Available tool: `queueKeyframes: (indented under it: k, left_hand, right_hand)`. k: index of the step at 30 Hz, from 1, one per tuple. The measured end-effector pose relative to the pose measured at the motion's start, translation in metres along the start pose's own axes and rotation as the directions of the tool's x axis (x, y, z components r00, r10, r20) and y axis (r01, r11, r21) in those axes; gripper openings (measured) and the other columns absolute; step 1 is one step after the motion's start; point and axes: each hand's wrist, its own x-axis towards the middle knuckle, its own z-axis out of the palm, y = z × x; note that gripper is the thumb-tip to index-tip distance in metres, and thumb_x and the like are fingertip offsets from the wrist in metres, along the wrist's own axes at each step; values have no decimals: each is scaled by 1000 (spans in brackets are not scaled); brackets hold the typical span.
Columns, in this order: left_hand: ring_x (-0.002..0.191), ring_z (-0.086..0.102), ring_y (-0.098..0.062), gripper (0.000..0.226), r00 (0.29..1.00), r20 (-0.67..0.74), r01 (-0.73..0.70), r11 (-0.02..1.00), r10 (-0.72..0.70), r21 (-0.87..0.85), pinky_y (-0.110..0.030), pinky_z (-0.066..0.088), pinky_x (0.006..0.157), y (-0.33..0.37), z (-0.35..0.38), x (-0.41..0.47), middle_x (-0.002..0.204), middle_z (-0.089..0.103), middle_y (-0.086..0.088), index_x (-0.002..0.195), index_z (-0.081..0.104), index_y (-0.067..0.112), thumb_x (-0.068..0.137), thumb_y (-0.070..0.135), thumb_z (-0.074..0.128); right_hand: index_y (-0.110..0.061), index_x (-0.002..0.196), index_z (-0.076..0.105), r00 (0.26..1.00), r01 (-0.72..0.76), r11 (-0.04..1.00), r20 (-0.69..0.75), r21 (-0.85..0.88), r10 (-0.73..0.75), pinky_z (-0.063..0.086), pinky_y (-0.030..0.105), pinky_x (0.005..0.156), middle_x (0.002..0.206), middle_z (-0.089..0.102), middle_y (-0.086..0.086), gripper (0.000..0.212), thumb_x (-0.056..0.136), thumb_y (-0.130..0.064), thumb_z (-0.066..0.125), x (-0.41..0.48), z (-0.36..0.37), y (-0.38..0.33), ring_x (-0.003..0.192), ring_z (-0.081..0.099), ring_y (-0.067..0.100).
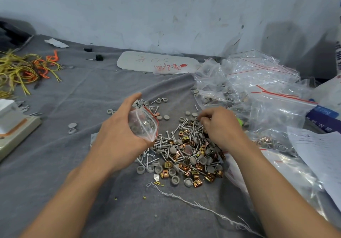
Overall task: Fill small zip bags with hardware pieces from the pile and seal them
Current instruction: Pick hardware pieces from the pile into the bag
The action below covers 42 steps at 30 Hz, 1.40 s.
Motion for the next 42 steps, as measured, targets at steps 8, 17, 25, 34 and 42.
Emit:
queueKeyframes:
  k: [8, 17, 25, 34, 42]
  left_hand:
    - [92, 61, -1, 105, 1000, 3, 1, 1000, -1, 1, -19, 47, 67, -3, -1, 0, 111, 58, 29, 140, 25, 67, 64, 30, 86]
    - [96, 57, 7, 101, 1000, 2, -12, 999, 13, -38, -21, 49, 73, 0, -3, -1, 109, 58, 29, 140, 26, 67, 63, 37, 83]
    - [95, 55, 20, 95, 1000, -2, -12, 997, 12, -71, -9, 42, 75, 3, -5, -2, 108, 61, 26, 141, 28, 64, 62, 46, 76]
    - [92, 58, 13, 96, 1000, 2, -8, 998, 8, -67, -21, 51, 82, 0, -6, -1, 102, 59, 31, 142, 27, 64, 62, 45, 75]
    - [93, 45, 33, 96, 999, -2, -42, 998, 42, -55, -5, 38, 72, -2, -5, -1, 96, 55, 33, 146, 25, 59, 68, 40, 78]
  right_hand:
    - [-26, 113, 69, 984, 77, 953, 174, -292, -26, 51, 37, 85, 114, 65, 7, 23, 97, -17, 56, 13, 23, -26, 99, 63, 28]
    - [-28, 114, 73, 999, 2, 969, 53, -247, 12, 47, 42, 101, 111, 75, 2, 21, 102, -26, 56, 1, 15, -21, 105, 65, 26]
    - [-29, 92, 82, 995, 69, 976, 90, -209, -51, 55, 32, 82, 95, 77, -5, 15, 92, -22, 69, -15, 10, -35, 83, 67, 17]
    - [-31, 116, 73, 982, 54, 926, 186, -373, 17, 56, 38, 92, 114, 73, 6, 28, 94, -16, 65, -9, 16, -48, 104, 67, 28]
    - [-32, 91, 67, 985, 84, 903, 174, -421, -11, 49, 35, 91, 106, 72, -1, 21, 94, -12, 64, -12, 21, -51, 103, 65, 24]
